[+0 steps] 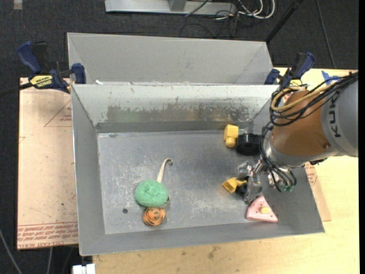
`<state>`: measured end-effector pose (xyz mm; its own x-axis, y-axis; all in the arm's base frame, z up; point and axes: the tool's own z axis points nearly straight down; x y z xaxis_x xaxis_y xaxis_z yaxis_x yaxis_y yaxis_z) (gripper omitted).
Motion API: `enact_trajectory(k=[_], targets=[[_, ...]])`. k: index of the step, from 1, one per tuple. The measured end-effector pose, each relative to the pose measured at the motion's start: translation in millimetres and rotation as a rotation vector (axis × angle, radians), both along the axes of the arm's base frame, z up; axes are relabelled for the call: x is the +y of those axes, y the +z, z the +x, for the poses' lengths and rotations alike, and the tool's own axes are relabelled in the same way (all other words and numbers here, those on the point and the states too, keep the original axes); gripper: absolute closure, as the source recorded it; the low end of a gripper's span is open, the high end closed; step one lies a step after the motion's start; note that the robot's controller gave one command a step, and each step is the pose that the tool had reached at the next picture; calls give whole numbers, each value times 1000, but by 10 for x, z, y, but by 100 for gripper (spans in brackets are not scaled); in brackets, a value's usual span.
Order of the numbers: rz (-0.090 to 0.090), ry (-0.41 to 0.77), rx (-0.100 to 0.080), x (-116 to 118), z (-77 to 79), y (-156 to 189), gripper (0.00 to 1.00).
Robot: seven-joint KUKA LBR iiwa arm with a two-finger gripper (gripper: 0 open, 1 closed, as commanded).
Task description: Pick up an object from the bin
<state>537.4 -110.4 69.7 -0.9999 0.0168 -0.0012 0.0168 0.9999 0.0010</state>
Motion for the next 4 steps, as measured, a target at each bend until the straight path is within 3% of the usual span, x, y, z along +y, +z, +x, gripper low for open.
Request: enact_trajectory(k=[1, 2, 3, 4], targets=[[0, 0, 0, 0, 0, 0, 100], [0, 7, 0, 100, -232, 0, 100], [1, 11, 1, 51, -400, 49, 100], [0, 16, 1, 132, -410, 251, 100]])
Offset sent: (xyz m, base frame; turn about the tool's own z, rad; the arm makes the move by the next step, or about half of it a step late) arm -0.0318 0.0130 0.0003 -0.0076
